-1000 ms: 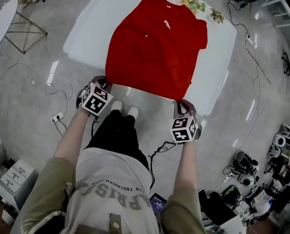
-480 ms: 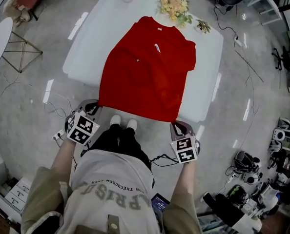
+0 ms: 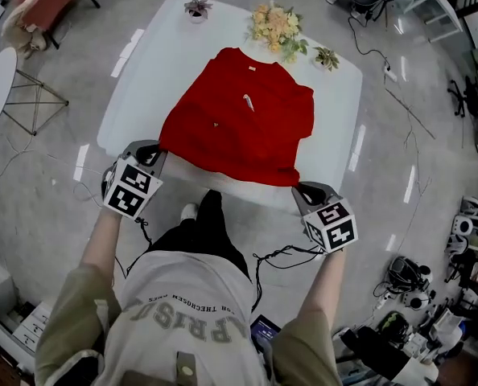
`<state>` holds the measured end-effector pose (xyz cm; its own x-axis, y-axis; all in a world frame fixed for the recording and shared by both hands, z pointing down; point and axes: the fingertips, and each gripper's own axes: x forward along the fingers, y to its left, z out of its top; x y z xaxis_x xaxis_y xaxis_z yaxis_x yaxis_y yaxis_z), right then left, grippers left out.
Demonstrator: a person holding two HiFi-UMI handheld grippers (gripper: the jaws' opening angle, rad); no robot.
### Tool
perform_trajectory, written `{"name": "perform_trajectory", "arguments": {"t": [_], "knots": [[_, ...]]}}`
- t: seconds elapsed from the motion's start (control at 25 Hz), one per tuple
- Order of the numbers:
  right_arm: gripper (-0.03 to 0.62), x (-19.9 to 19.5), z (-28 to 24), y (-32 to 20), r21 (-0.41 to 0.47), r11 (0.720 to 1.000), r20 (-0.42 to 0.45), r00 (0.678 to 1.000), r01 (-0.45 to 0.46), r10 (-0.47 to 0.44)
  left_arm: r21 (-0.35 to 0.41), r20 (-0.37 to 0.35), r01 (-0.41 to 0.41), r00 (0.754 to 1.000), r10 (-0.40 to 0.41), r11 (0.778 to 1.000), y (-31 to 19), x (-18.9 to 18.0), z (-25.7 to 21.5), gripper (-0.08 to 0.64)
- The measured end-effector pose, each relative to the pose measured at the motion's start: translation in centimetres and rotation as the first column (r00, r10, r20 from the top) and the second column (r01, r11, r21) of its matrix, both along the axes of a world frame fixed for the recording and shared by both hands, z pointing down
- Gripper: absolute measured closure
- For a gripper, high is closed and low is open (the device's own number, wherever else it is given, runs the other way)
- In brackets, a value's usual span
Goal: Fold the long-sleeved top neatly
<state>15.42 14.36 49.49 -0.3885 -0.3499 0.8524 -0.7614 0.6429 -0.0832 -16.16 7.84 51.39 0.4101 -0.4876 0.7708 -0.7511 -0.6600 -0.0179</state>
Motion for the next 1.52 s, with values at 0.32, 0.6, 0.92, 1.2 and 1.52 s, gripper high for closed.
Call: {"name": "perform_trajectory", "arguments": {"t": [0.32, 0.6, 0.92, 1.2, 1.52], "knots": [[0.563, 2.1, 3.5, -9.4, -0.183, 0.982, 0.053, 0.997, -0.041, 0.052, -0.104, 0.146, 0.079, 0.987, -0.063, 0.991, -9.8, 1.6, 2.8, 0.548], [0.563, 3.5, 7.3, -14.2, -0.312, 0.942, 0.039, 0.989, -0.126, 0.145, -0.182, 0.257, 0.263, 0.943, -0.213, 0.947, -14.7, 1.8, 5.7, 0.543], [0.428, 4.0, 6.4, -15.9, -0.197, 0.952, 0.178, 0.946, -0.234, 0.270, -0.177, 0.221, 0.211, 0.960, -0.170, 0.961, -14.0, 1.1, 5.3, 0.418], [0.356, 3.0, 7.6, -15.1, -0.113, 0.921, 0.276, 0.879, -0.372, 0.389, -0.205, 0.202, 0.021, 0.979, 0.021, 0.979, -14.4, 3.3, 7.0, 0.393], [0.583, 5.2, 5.2, -16.0, -0.033, 0.825, 0.175, 0.810, -0.564, 0.560, -0.062, 0.091, 0.051, 0.995, -0.046, 0.997, -17.5, 3.4, 3.1, 0.532]]}}
